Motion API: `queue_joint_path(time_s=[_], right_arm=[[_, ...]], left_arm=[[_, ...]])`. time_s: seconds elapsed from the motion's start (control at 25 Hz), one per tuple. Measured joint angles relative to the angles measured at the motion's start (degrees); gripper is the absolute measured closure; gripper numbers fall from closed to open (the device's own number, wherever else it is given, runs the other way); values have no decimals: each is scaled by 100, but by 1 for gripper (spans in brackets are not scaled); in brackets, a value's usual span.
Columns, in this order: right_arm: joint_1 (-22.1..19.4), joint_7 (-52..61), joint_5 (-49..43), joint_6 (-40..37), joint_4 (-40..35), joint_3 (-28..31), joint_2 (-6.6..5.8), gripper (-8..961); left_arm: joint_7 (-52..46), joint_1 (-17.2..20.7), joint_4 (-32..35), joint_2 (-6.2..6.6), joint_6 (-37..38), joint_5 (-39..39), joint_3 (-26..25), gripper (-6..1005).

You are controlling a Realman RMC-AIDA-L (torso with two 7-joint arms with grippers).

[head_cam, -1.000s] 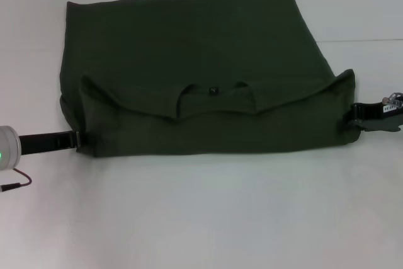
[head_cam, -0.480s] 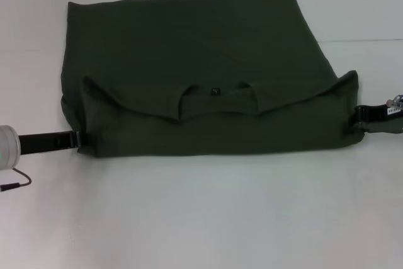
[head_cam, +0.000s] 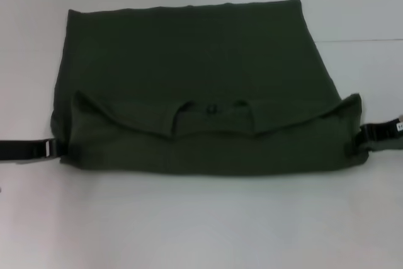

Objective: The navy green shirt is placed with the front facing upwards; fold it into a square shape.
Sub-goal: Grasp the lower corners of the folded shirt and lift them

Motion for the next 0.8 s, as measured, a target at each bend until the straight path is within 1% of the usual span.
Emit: queue_joint_path(time_s=[0.2, 0.4, 0.8], right_arm=[[-49, -233, 13, -664, -8, 21, -25, 891], [-126, -436, 15, -1159, -14, 24, -6, 889], [-202, -724, 3, -1796, 37, -11, 51, 885]], left_arm=[[-172, 121, 340, 61, 817, 265, -118, 970], [-165, 223, 505, 126, 1836, 449, -445, 970], [-143, 262, 660, 183, 2768, 907, -657, 970]])
